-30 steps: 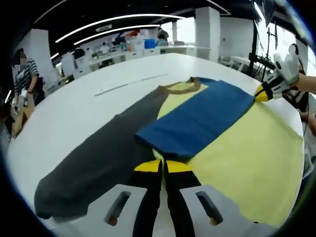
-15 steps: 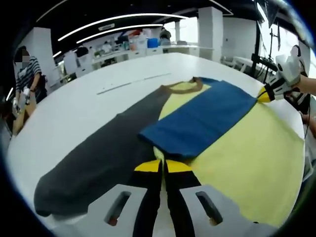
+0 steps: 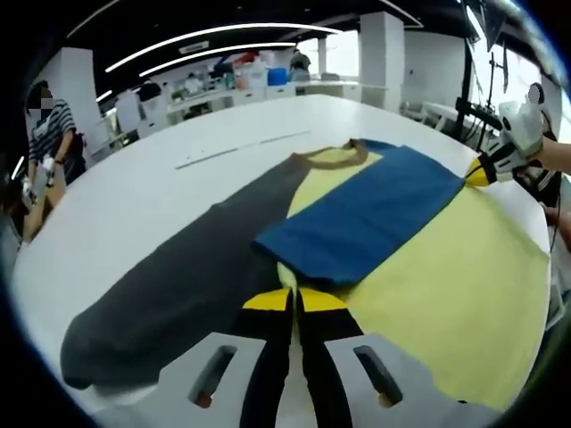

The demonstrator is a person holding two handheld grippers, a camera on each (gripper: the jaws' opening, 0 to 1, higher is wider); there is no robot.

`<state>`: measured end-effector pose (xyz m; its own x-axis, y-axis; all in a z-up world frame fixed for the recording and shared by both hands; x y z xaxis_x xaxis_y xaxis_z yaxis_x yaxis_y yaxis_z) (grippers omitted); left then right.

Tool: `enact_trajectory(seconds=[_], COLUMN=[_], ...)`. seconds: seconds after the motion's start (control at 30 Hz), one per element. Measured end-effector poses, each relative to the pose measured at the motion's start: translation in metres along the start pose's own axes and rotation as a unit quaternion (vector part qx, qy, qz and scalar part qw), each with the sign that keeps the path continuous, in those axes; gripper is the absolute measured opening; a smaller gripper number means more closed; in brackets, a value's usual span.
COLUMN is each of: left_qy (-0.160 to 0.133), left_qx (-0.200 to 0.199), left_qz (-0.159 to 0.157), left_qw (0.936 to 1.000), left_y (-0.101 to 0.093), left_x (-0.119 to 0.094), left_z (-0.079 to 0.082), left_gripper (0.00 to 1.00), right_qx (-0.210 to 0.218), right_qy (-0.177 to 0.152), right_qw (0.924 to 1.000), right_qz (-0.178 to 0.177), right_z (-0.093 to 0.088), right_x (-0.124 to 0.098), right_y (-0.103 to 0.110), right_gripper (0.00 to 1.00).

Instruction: Fold the garment on the visible template until the final outline fits inside the template.

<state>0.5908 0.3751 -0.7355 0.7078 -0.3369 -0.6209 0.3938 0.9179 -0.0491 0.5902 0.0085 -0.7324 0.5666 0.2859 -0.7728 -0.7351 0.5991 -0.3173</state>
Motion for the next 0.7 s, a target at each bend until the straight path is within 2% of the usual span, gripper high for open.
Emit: enact_trajectory(seconds=[0.3, 0.4, 0.47, 0.57, 0.63, 0.7], left_qy=[-0.008, -0.013, -0.023, -0.027, -0.032, -0.039], left_qx=[0.006, -0.006, -0.025, -0.03, -0.033, -0.035], left_qz=[-0.008, -0.014, -0.024, -0.025, -0.028, -0.032], left_qw=[0.9999, 0.9998, 0.9992, 0.9989, 0.9985, 0.9981], left_y=[-0.002, -0.002, 0.0, 0.004, 0.006, 0.008], left_x=[-0.003, -0.006, -0.008, -0.013, -0.017, -0.021], left_z=[0.001, 0.001, 0.001, 0.0, -0.001, 0.0], left_gripper=[0.01, 0.06, 0.1, 0.16, 0.22, 0.26], right_qx=[0.004, 0.003, 0.026, 0.063, 0.079, 0.096], right_qy=[0.0, -0.002, -0.01, -0.024, -0.032, -0.047], right_qw=[1.0, 1.0, 0.9995, 0.9973, 0.9958, 0.9935], right_qz=[0.0, 0.007, 0.015, 0.027, 0.033, 0.041], right_z=[0.0, 0.0, 0.0, 0.001, 0.002, 0.005], right_x=[0.002, 0.001, 0.0, -0.003, -0.005, -0.008], right_y=[-0.005, -0.004, -0.003, -0.002, -0.001, 0.001], right_gripper=[0.0, 0.0, 0.0, 0.0, 0.06, 0.18])
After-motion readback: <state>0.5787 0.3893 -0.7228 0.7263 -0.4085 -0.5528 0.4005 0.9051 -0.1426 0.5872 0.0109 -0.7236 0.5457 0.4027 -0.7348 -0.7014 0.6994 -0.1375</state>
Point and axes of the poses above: the point that each gripper's makers call its tool centre point, and the gripper's own axes: x roughly forward along the fingers, y roughly to its left, z roughly out of its top, the point moved 7 cm from there along -x, roughly backward along the fingers, and after that the axes turned 7 degrees about -x, right-handed, at the moved point
